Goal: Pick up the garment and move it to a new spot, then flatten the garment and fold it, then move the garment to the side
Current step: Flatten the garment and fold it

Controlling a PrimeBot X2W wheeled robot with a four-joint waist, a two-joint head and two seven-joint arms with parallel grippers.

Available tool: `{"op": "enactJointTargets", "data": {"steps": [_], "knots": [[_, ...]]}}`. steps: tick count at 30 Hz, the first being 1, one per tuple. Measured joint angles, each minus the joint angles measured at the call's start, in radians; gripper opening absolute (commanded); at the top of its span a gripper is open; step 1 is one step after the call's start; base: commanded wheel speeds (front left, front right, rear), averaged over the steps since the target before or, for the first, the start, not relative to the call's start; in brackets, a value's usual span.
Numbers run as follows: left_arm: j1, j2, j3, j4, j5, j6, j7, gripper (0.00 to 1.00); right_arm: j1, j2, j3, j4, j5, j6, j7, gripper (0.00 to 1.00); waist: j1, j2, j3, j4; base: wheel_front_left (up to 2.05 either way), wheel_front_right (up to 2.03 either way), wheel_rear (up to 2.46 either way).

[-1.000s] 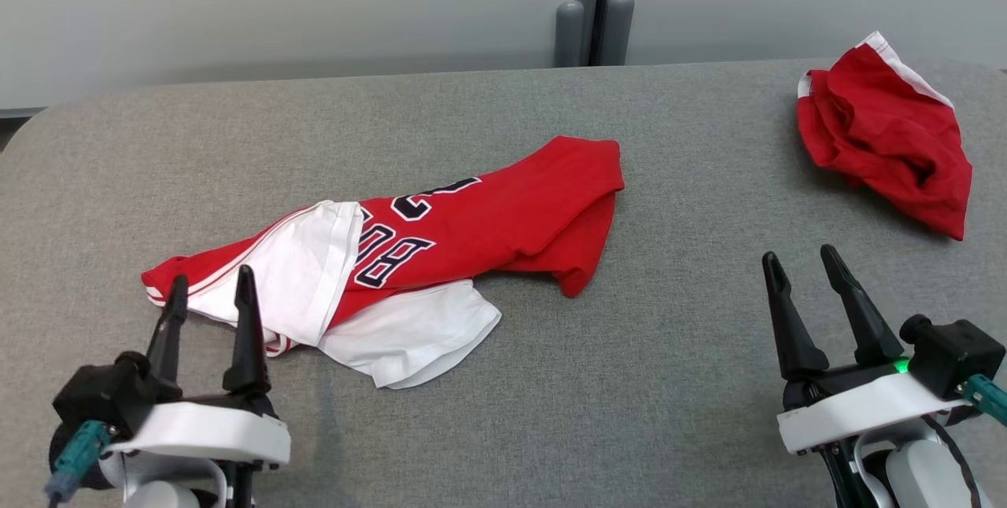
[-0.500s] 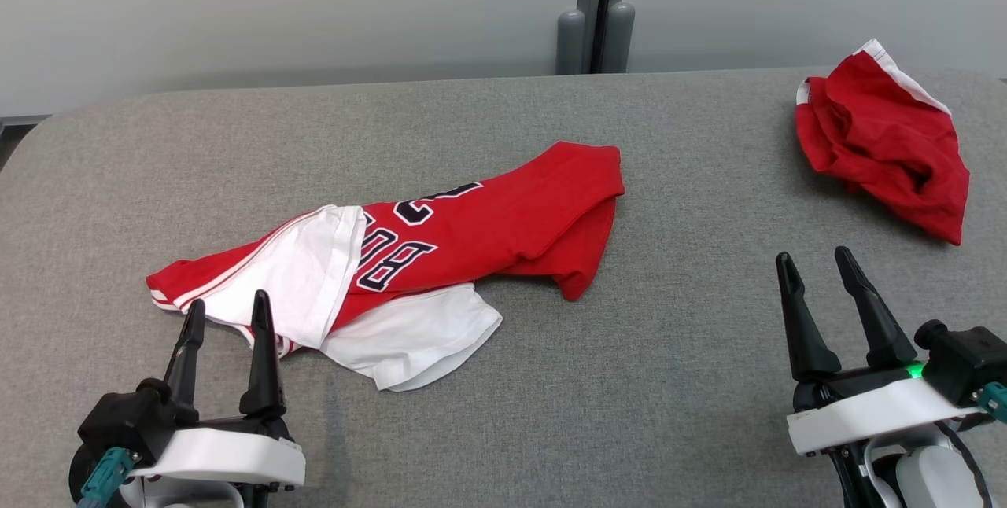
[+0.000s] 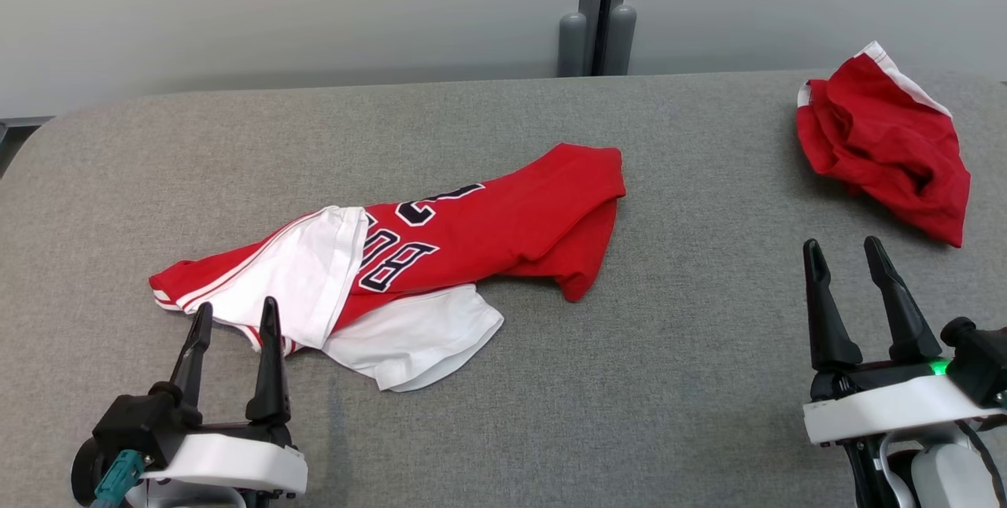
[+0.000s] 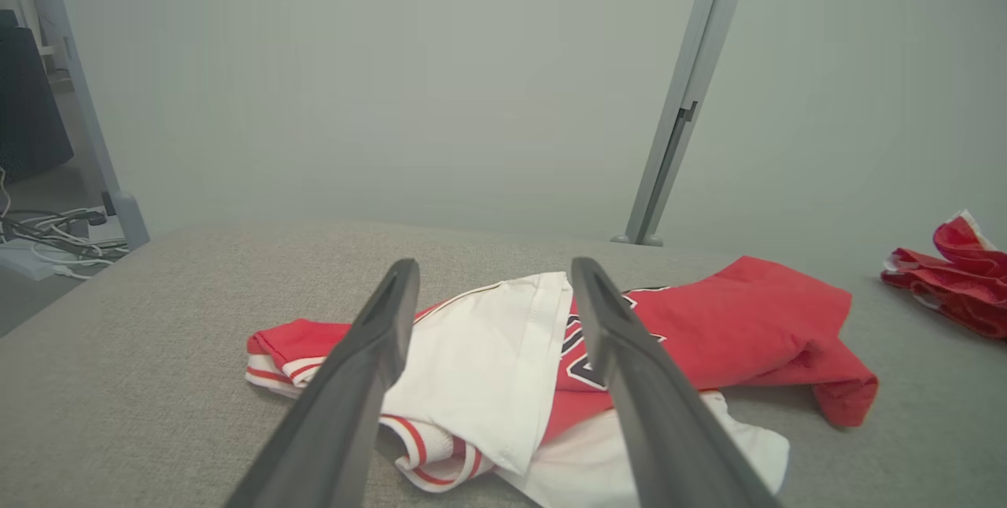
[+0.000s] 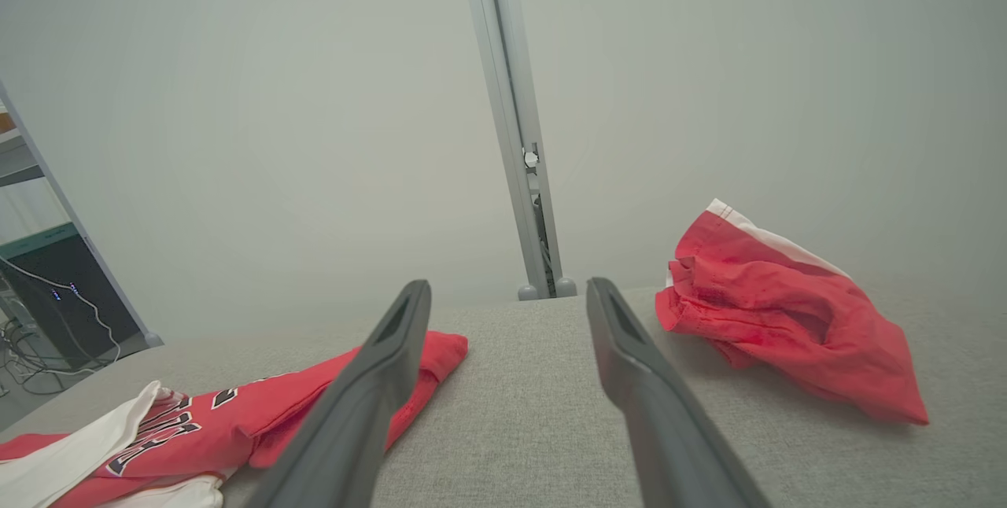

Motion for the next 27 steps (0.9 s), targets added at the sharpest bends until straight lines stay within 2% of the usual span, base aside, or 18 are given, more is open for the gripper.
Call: {"op": "enactJointTargets", "data": {"steps": [15,27], "knots": [[0.011,-0.034,0.046,0.023,0.034,-0.047,0.0,1.0,0.014,0.012,-0.004,0.001,-0.008,0.0,0.0,1.0,-0.0001,0.0,-0.017,0.004,0.0,0.0,0.0],[0.009,-0.047,0.051,0.046,0.053,-0.07,0.0,1.0,0.009,-0.007,0.06,0.051,0.003,0.0,0.0,1.0,0.0,0.0,-0.009,0.014,0.0,0.0,0.0]]}}
